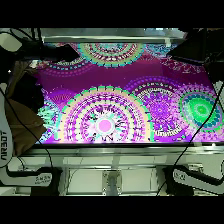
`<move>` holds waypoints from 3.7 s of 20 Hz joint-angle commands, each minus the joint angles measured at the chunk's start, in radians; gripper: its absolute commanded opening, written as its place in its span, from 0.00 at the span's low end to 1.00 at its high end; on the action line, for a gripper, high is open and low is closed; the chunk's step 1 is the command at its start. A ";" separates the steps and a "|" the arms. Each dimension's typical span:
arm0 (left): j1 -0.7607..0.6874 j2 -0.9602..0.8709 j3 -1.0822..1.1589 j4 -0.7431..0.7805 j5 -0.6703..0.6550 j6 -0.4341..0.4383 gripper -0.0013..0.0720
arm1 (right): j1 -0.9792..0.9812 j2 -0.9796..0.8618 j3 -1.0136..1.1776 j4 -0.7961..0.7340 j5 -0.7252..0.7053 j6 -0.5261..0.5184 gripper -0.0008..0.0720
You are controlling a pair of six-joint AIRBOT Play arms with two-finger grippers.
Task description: Fold the clothes and pants, and hang the long-sleeved shirts on hangers.
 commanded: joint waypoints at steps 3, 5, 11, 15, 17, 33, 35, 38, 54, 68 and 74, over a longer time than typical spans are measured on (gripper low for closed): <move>0.000 0.000 0.000 0.000 0.000 0.000 0.84 | 0.001 0.000 0.001 0.000 0.000 0.000 0.81; 0.000 0.000 0.000 0.000 0.000 0.000 0.84 | 0.001 0.000 0.001 0.000 0.000 0.000 0.81; 0.000 0.000 0.000 0.000 0.000 0.000 0.84 | 0.001 0.000 0.001 0.000 0.000 0.000 0.81; 0.000 -0.006 0.000 0.000 0.023 0.000 0.84 | 0.001 0.000 0.001 -0.001 -0.004 -0.011 0.81; 0.000 -0.015 0.000 0.001 0.019 0.000 0.84 | 0.000 -0.003 0.001 -0.039 -0.111 -0.169 0.81; 0.520 -0.056 0.000 0.852 0.042 -0.416 0.98 | 0.001 -0.005 0.000 -0.061 -0.400 -0.197 0.81; 0.583 -0.084 0.000 0.840 0.034 -0.416 0.98 | 0.001 -0.005 -0.001 -0.056 -0.388 -0.195 0.81; 0.631 -0.135 0.000 0.831 0.042 -0.416 0.98 | 0.013 -0.005 -0.001 -0.053 -0.362 -0.192 0.81; 0.767 -0.255 0.000 0.824 0.133 -0.416 0.98 | 0.300 -0.010 -0.001 -0.090 -0.370 -0.204 0.81; 0.769 -0.051 0.020 0.169 -0.060 -0.236 0.03 | 0.205 0.072 -0.001 -0.113 -0.135 -0.203 0.67; 0.420 0.176 0.019 -0.171 -0.269 -0.084 0.03 | 0.113 0.135 -0.001 -0.547 0.031 -0.204 0.66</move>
